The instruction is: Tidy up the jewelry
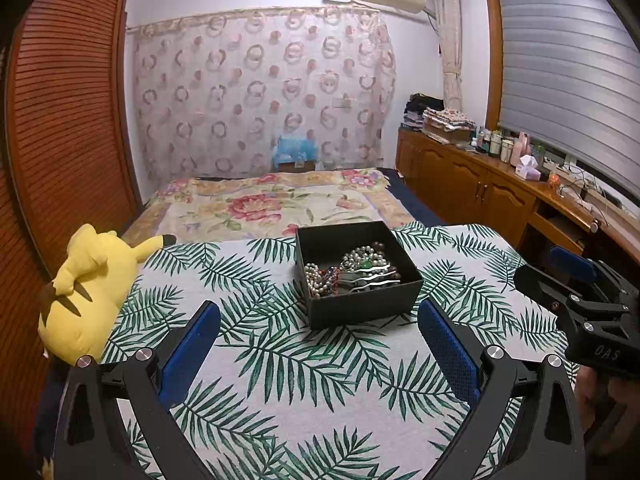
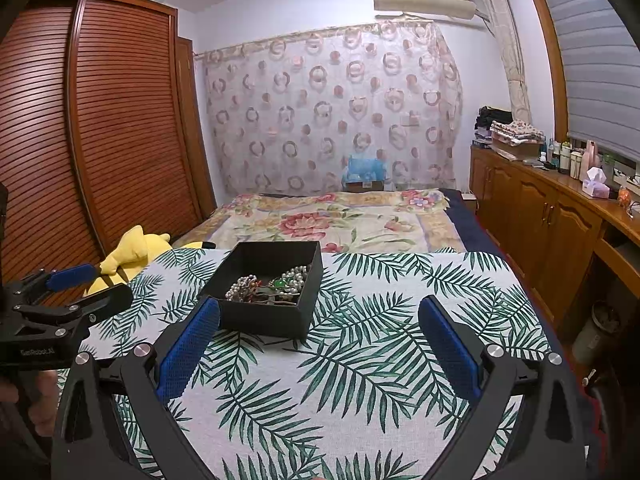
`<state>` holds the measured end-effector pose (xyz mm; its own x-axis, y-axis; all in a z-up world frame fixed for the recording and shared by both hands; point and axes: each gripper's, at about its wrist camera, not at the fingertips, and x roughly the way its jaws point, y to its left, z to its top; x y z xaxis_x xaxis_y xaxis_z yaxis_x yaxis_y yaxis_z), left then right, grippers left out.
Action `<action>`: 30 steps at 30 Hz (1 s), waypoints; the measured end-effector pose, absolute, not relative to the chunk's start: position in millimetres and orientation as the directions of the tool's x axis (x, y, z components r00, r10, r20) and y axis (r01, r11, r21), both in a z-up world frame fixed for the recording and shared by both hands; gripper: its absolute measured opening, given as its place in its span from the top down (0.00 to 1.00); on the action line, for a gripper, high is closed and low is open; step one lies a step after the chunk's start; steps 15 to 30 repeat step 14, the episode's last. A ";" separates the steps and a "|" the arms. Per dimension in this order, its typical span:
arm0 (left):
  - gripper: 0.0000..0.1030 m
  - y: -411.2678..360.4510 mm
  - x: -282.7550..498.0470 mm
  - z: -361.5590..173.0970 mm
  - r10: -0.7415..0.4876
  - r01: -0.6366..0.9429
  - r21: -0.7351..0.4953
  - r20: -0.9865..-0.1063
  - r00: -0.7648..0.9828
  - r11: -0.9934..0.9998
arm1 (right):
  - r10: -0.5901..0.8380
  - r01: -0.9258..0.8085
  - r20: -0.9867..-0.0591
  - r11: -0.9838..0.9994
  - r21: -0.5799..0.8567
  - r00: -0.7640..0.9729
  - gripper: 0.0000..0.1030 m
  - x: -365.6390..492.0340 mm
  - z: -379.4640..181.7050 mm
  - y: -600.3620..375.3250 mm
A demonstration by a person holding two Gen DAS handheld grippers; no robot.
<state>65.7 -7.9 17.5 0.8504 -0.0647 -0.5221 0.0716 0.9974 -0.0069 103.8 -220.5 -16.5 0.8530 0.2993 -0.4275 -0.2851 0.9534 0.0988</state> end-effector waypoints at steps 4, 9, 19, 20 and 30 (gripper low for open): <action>0.08 -8.2 65.9 17.1 -0.064 0.071 -0.006 -0.522 0.850 0.997 | 0.300 -0.285 -0.427 0.953 0.099 0.853 0.03 103.9 -16.6 -220.6; 0.08 -8.2 65.8 16.2 -0.066 0.073 -0.008 -0.524 0.849 0.997 | 0.300 -0.285 -0.428 0.953 0.100 0.853 0.03 103.9 -16.8 -220.5; 0.08 -7.7 65.1 17.5 -0.066 0.073 -0.007 -0.524 0.849 0.997 | 0.300 -0.285 -0.427 0.953 0.100 0.853 0.03 104.1 -16.9 -221.1; 0.08 -7.7 65.1 17.5 -0.066 0.073 -0.007 -0.524 0.849 0.997 | 0.300 -0.285 -0.427 0.953 0.100 0.853 0.03 104.1 -16.9 -221.1; 0.08 -7.7 65.1 17.5 -0.066 0.073 -0.007 -0.524 0.849 0.997 | 0.300 -0.285 -0.427 0.953 0.100 0.853 0.03 104.1 -16.9 -221.1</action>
